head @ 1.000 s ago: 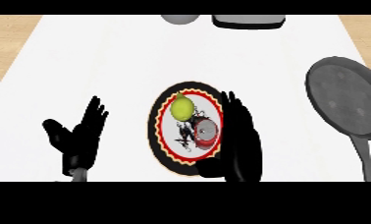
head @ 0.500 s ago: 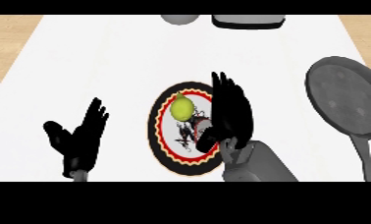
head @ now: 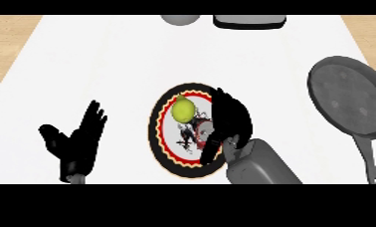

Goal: Pick the can from the plate and place it in the pan

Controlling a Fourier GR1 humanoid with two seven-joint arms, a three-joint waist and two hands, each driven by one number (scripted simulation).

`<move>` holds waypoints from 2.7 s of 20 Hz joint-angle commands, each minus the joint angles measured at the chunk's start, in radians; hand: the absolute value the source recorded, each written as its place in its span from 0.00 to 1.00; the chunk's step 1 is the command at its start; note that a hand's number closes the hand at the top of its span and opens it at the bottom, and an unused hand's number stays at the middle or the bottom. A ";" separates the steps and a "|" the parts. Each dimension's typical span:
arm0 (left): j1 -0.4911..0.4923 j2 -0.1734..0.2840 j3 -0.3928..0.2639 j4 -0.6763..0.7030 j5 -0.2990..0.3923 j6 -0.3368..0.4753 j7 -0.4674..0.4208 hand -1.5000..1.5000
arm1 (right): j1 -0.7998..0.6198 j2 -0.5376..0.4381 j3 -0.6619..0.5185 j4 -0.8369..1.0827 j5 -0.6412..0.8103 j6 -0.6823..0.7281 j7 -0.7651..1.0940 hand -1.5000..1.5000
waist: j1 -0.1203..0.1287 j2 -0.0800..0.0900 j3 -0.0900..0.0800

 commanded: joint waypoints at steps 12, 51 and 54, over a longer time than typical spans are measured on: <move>0.061 -0.012 0.012 -0.075 -0.035 -0.014 0.035 0.50 | 0.083 0.015 0.066 0.029 0.133 -0.099 0.028 0.00 | -0.003 -0.001 0.001; 0.009 -0.058 0.128 -0.007 -0.084 -0.074 0.027 0.50 | -0.004 -0.166 -0.006 -0.125 0.622 -0.338 -0.070 1.00 | -0.025 -0.011 0.000; 0.028 -0.114 0.068 -0.012 -0.114 -0.058 0.013 0.50 | -0.014 -0.143 -0.056 -0.210 0.646 -0.320 -0.029 1.00 | -0.014 -0.004 0.000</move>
